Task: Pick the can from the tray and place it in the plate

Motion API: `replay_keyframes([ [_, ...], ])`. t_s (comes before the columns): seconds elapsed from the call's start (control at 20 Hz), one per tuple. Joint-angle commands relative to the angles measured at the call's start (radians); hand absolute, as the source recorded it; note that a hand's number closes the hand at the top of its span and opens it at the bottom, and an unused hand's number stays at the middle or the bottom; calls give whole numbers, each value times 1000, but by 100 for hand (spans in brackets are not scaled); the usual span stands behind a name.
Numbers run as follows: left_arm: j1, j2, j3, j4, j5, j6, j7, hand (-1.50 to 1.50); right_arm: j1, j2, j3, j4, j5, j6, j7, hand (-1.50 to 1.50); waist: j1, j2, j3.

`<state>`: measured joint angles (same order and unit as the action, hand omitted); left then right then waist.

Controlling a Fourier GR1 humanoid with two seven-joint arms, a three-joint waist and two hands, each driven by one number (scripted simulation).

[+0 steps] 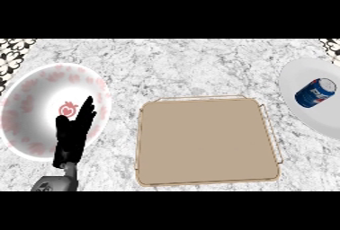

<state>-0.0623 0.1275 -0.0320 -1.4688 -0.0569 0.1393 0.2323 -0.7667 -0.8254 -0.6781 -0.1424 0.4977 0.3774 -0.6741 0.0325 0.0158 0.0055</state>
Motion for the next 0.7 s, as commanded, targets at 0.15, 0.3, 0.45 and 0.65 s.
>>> replay_keyframes([
  [0.15,24,-10,-17,-43,-17,11,23,0,53,0,-30,0,-52,100,-56,-150,8,0,0],
  [0.3,8,13,3,-53,0,-9,56,0,103,-13,-28,-16,-58,152,-127,-150,4,0,1],
  [0.45,29,6,-2,-35,2,-19,8,0,102,55,-17,-28,-52,72,-142,-150,16,4,1],
  [0.65,-51,-30,0,62,-28,22,-18,0,114,45,-6,-35,-53,66,-144,-150,3,5,0],
])
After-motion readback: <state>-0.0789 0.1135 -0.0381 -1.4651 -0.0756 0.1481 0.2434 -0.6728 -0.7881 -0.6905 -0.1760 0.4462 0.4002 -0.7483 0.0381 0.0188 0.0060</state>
